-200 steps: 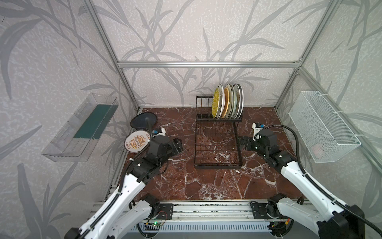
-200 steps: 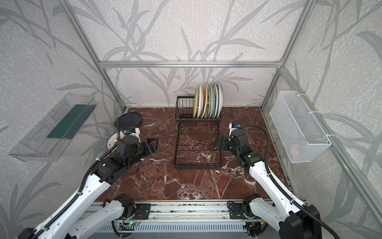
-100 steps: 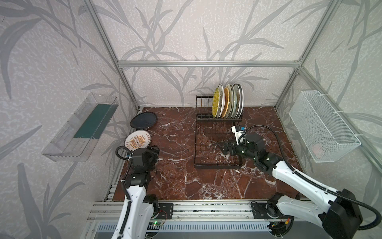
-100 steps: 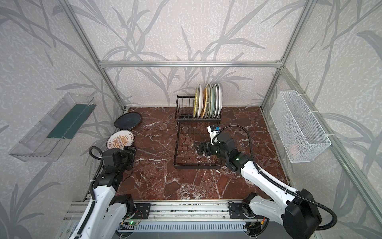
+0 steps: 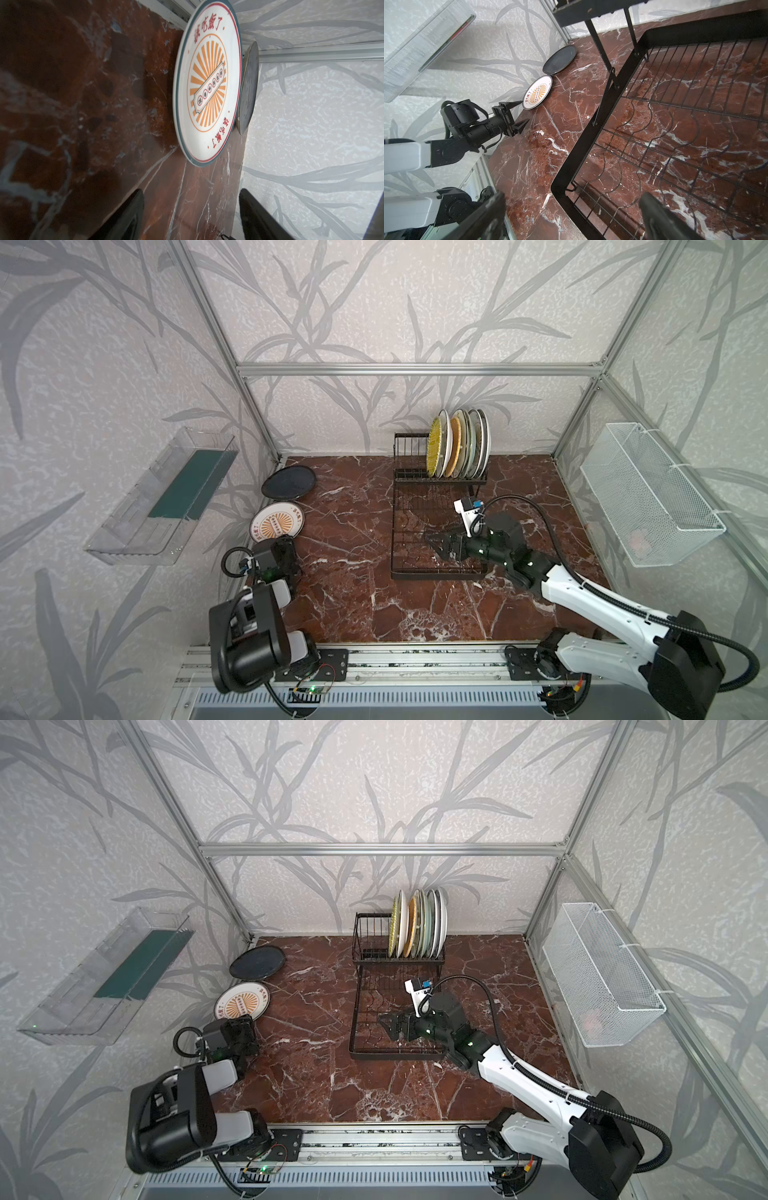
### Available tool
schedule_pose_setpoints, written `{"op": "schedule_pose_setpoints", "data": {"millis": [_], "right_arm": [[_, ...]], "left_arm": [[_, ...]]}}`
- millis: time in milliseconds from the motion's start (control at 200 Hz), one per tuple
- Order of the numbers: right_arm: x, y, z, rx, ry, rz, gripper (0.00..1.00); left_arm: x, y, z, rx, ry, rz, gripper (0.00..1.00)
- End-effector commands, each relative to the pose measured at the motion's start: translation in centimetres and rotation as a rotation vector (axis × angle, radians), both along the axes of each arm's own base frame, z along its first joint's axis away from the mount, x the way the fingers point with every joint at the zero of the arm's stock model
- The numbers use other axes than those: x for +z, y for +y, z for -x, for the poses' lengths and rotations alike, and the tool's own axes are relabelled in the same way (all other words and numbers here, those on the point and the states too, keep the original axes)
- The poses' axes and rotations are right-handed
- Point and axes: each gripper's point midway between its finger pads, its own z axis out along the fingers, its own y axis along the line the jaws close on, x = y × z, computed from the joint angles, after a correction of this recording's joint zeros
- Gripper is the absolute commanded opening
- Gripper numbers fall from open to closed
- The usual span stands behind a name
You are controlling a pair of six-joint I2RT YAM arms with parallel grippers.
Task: Load plates into a dish rack
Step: Pick up the plate from the middle-left of the table.
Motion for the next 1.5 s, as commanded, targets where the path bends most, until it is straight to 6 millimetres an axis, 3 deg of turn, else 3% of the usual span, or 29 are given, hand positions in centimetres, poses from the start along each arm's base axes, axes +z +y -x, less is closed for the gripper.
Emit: {"op": "schedule_pose_setpoints", "data": {"millis": [0,495,970,1165,1395,1495], "right_arm": [[0.8,-0.3,0.6,0.009,-0.028,-0.012,0.99],[1.9,-1.6,1.1,-0.016,-0.053,0.012,0.99],[2.2,-1.6,0.7,-0.03,-0.05,0.009,0.99],[1.9,-1.9,0.7,-0.041,-0.045,0.02,0.99],[2.1,-2.8,0.0,-0.078,-0.057,0.047,0.99],[2.3,-3.3,-0.4,-0.097,-0.056,0.065,0.99]], "left_arm": [[2.1,1.4,-2.2,0.033,-0.156,0.001,0.69],[-2.5,3.6,-3.5,0.081,-0.154,0.067,0.48],[-3.6,3.7,-3.1,0.08,-0.154,0.098,0.14],[-3.6,2.6,-2.3,0.058,-0.181,0.123,0.0],[-3.6,-0.1,-1.0,-0.019,-0.215,0.185,0.0],[-2.4,-2.0,-1.3,-0.103,-0.241,0.183,0.0]]}}
